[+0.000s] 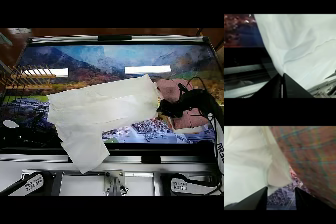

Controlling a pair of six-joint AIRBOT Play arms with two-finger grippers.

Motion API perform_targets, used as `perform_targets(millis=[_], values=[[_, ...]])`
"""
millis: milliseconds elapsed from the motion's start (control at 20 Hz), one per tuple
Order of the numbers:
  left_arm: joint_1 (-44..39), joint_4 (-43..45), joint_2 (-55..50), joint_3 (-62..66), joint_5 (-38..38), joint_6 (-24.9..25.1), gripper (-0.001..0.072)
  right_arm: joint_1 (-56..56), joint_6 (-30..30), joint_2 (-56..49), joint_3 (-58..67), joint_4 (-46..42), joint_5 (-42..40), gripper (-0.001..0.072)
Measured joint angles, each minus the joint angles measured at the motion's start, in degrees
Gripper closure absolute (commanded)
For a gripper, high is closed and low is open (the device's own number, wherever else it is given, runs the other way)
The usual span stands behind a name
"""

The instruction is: Fold the shirts.

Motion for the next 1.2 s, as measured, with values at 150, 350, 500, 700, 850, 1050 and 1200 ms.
perform_targets(millis=[150, 350, 500, 700, 850, 1050, 1200], values=[[0.0, 0.0, 0.0, 0.0, 0.0, 0.0, 0.0674, -3.0, -1.6, 0.7, -1.1, 0.9, -3.1, 0.0261], [0.0, 0.0, 0.0, 0.0, 0.0, 0.0, 0.0674, -2.9, -3.0, 1.0, -3.8, 2.6, -1.4, 0.0261], [0.0, 0.0, 0.0, 0.0, 0.0, 0.0, 0.0674, -1.8, -3.2, 0.8, -4.7, 4.2, 2.5, 0.0262], [0.0, 0.0, 0.0, 0.0, 0.0, 0.0, 0.0673, -1.3, -3.0, -0.9, -5.1, 5.7, 5.4, 0.0263], [0.0, -0.1, 0.0, 0.0, -0.1, 0.0, 0.0673, -1.2, -2.9, -1.9, -5.1, 6.6, 5.9, 0.0270], [0.0, -0.1, 0.0, 0.0, -0.1, 0.0, 0.0673, -0.1, -2.9, -2.5, -5.2, 7.5, 7.1, 0.0321], [0.0, -0.1, 0.0, 0.0, -0.2, 0.0, 0.0674, 1.7, -2.9, -2.7, -5.2, 7.0, 8.2, 0.0616]])
